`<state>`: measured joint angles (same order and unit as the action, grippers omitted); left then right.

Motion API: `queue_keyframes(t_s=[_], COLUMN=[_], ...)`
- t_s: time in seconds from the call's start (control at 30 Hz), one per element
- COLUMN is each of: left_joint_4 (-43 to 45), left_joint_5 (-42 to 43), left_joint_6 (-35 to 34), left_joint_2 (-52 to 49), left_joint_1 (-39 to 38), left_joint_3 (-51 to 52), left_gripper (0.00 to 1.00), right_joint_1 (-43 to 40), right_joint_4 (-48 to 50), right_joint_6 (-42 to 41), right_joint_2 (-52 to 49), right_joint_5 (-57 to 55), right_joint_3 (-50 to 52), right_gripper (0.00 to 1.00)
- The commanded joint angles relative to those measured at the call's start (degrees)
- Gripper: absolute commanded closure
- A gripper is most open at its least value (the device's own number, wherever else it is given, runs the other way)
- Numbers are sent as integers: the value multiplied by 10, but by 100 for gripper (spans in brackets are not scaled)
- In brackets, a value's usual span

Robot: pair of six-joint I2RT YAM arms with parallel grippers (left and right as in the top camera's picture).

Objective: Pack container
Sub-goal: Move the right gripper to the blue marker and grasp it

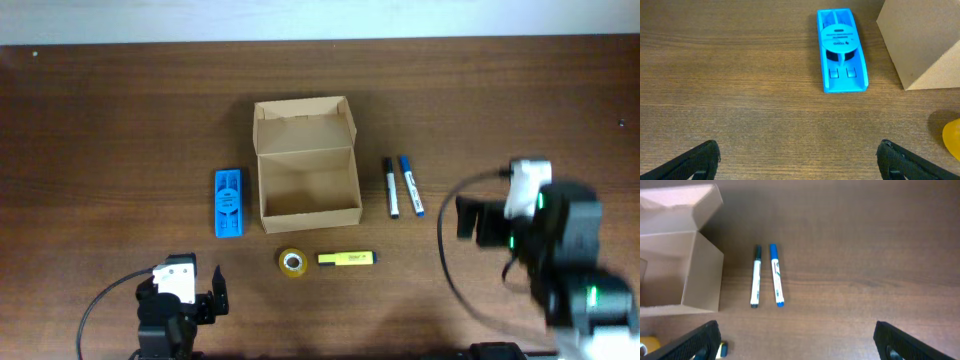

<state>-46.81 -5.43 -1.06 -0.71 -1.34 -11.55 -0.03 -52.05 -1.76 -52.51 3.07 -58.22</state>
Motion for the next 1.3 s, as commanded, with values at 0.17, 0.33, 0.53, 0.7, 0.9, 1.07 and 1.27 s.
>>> queue_keyframes(t_s=[0.17,0.33,0.53,0.7,0.9,1.07,1.27], left_joint_4=[1,1,1,1,1,1,1], left_joint_5=[-4,-4,-4,-4,-4,-4,-4], left_joint_6=[9,9,9,9,9,9,9], left_joint_2=[4,4,4,4,4,4,4], left_joint_1=[4,4,4,4,4,4,4], left_joint_3=[5,5,5,5,5,5,5], left_gripper=[0,0,0,0,0,0,0], right_joint_1=[-3,-3,21,49,56,57,67], right_joint_4=[-119,-136,-131,-115,-107,-98,-81], right_joint_6=[-33,-33,-35,-30,40,76,88], right_joint_2=[-345,-514,-575,-600,-618,-631,-654], right_joint_5=[19,53,52,33,33,9,7], right_joint_3=[-240,-311,-311,-311,-301,-296,-280], right_gripper=[1,1,1,1,1,1,6])
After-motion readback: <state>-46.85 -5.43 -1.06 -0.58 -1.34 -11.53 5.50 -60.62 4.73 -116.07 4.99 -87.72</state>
